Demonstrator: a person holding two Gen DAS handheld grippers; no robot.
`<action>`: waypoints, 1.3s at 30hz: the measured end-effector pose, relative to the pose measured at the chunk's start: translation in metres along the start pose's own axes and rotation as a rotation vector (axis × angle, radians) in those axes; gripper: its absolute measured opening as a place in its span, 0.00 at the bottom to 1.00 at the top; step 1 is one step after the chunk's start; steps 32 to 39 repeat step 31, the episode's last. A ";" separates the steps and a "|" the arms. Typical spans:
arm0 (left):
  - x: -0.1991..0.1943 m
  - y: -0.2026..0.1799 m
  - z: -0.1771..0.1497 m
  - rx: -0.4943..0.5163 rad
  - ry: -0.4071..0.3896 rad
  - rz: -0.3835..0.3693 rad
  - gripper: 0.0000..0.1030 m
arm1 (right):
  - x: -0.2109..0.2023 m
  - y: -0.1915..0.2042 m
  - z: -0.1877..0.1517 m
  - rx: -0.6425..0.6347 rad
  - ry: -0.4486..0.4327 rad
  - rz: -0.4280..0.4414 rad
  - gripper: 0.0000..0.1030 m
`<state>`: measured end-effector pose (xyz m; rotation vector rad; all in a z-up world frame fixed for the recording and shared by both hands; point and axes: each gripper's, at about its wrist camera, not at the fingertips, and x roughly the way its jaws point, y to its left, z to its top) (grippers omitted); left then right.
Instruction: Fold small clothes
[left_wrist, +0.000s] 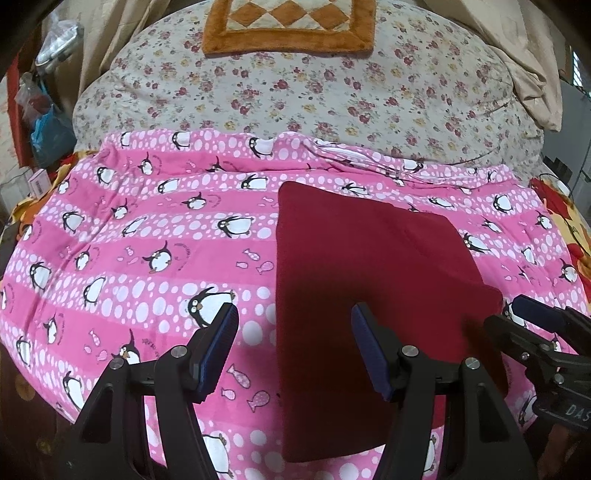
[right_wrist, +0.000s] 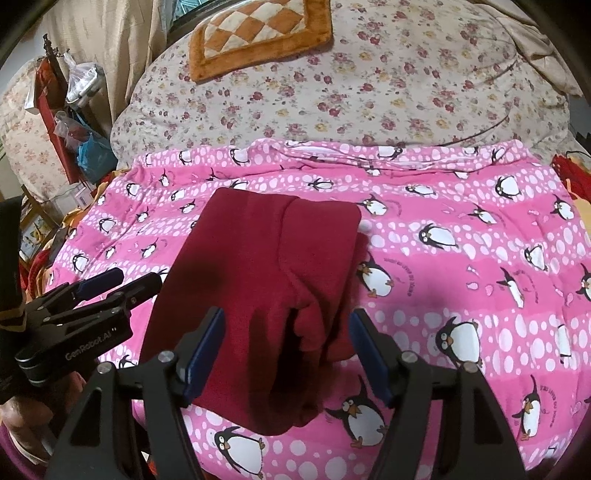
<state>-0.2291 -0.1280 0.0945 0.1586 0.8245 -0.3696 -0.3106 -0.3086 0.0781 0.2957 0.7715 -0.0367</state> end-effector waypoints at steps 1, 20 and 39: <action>0.000 -0.001 0.000 0.002 0.002 -0.001 0.42 | 0.000 0.000 0.000 -0.002 0.001 -0.005 0.71; 0.005 0.001 -0.001 -0.011 0.014 -0.016 0.42 | 0.007 0.004 0.001 -0.001 0.020 -0.006 0.71; 0.008 0.007 0.002 -0.022 -0.006 -0.062 0.42 | 0.014 0.005 0.002 0.001 0.035 -0.007 0.72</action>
